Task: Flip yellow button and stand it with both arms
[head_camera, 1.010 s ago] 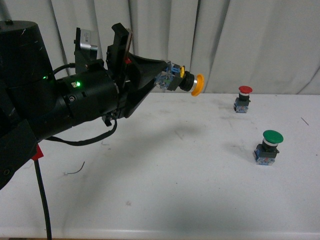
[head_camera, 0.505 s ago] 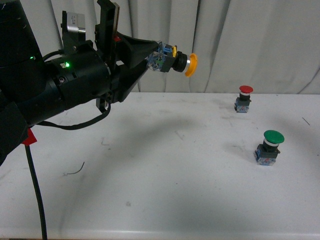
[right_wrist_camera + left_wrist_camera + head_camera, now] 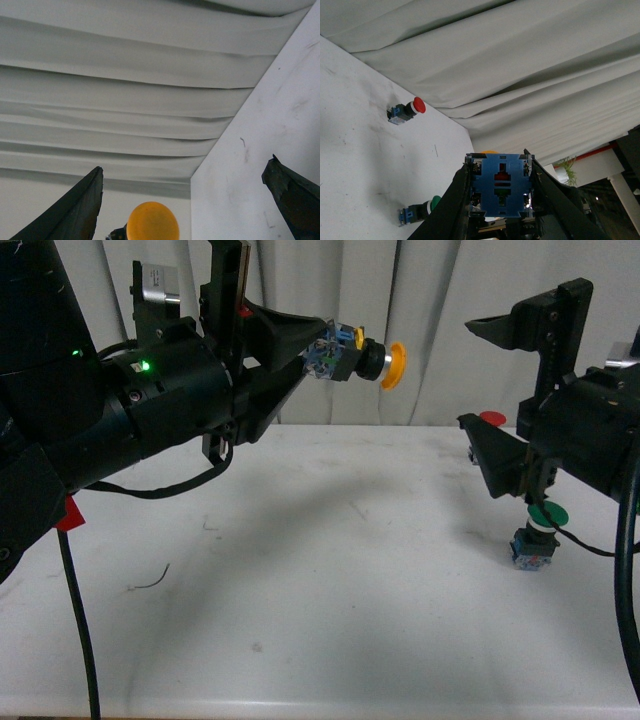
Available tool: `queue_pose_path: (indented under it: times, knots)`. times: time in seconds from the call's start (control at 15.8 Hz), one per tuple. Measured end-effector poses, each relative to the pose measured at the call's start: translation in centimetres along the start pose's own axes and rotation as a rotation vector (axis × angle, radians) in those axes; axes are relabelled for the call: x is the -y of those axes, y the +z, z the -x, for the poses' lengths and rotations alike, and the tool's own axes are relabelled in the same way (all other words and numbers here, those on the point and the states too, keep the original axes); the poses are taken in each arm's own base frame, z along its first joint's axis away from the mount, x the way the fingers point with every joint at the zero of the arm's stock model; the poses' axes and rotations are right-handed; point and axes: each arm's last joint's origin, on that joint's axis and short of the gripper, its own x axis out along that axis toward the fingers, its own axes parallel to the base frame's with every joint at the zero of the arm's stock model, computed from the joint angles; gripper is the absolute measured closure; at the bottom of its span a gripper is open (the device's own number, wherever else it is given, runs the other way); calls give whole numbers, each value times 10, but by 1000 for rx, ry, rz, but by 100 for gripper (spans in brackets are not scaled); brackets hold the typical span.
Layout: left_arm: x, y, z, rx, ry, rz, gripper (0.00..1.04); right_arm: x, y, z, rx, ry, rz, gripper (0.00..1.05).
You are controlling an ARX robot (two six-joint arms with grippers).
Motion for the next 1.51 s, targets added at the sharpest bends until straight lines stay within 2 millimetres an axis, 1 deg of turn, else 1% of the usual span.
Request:
queue_pose_path:
  times: [0.19,0.32,0.44,0.76,1.07,1.14,1.2,1.33,1.39,1.45,1.51]
  knots:
    - [0,0,0,1,1,3,75,-8,-25,-19,-63,47,-39,6]
    - [-1,1,0,1,2,5,75,-9,-36,-24,-88,56,-51,6]
    - [-1,1,1,2,3,6,75,-6,-40,-27,-95,50,-57,6]
    - [-6,-1,2,-4,16,19,75,-3,-40,-28,-95,44,-97,6]
    - [-9,0,3,-2,24,30,75,-5,-54,-34,-128,52,-125,8]
    - [-9,0,3,-4,23,30,75,-4,-57,-35,-137,51,-126,12]
    - [-9,0,3,-4,23,30,75,-2,-57,-35,-137,47,-127,20]
    - [-10,2,4,-3,24,33,75,-2,-59,-36,-141,45,-131,42]
    - [-10,3,4,0,26,36,75,-4,-58,-38,-144,57,-129,55]
    - [-10,3,4,0,26,43,75,-5,-58,-38,-142,64,-133,63]
    - [-11,3,4,-4,24,56,75,-7,-58,-40,-146,69,-136,68]
